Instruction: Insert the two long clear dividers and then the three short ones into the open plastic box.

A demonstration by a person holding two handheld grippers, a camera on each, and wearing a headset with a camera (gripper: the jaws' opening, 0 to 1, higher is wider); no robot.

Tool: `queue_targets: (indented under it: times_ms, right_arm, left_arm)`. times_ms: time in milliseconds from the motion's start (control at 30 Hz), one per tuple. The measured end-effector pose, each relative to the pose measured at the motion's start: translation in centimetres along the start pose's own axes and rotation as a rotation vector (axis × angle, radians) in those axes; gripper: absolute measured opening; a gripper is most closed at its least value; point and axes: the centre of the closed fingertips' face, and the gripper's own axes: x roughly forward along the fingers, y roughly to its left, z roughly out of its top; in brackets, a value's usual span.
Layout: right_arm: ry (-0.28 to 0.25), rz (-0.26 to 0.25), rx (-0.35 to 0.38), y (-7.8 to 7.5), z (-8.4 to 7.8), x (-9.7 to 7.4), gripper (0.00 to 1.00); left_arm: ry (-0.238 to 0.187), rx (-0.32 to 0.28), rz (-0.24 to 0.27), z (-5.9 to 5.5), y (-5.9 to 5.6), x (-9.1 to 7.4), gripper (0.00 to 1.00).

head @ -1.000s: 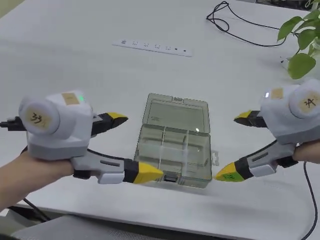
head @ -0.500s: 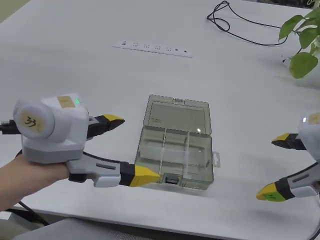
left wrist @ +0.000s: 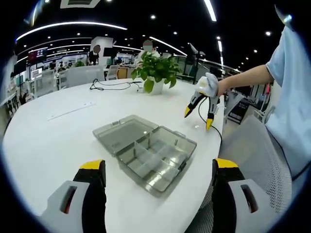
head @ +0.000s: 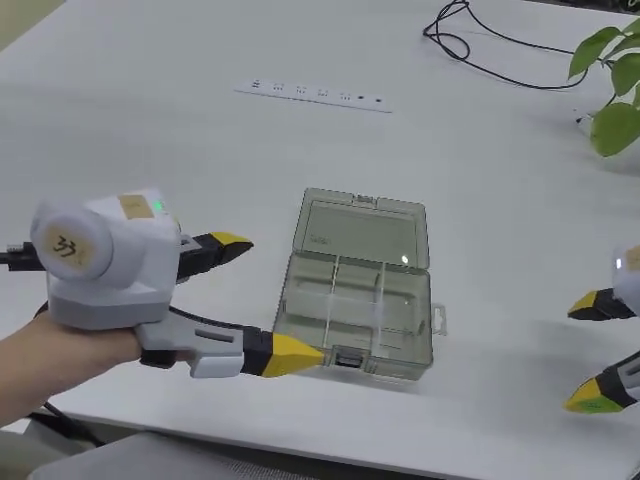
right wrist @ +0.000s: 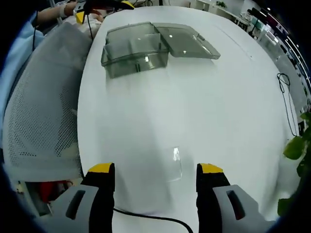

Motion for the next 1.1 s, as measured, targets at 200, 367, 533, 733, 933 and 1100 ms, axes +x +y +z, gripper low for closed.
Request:
queue_targets:
  times_ms: [200, 367, 533, 733, 933, 1100]
  right_arm:
    - [0.02, 0.024, -0.008, -0.2, -0.4, 0.9, 0.51]
    - [0.023, 0.023, -0.017, -0.6, -0.5, 0.9, 0.43]
    - [0.042, -0.007, -0.057, -0.8, -0.7, 1.0, 0.39]
    - [0.043, -0.004, -0.071, -0.8, -0.9, 1.0, 0.36]
    - [0.055, -0.006, -0.087, -0.6, -0.8, 1.1, 0.33]
    - [0.065, -0.01, -0.087, -0.4, -0.7, 1.0, 0.32]
  left_arm:
    - [-0.003, -0.009, 0.007, -0.3, 0.0, -0.1, 0.92]
    - [-0.004, -0.012, 0.01, -0.4, 0.0, -0.1, 0.92]
    - [-0.01, -0.017, 0.01, -0.5, 0.0, 0.1, 0.92]
    - [-0.01, -0.018, 0.005, -0.5, -0.2, 0.3, 0.92]
    - [-0.018, -0.018, 0.002, -0.2, -0.4, 0.5, 0.92]
    - [-0.017, -0.015, 0.004, -0.3, -0.4, 0.5, 0.91]
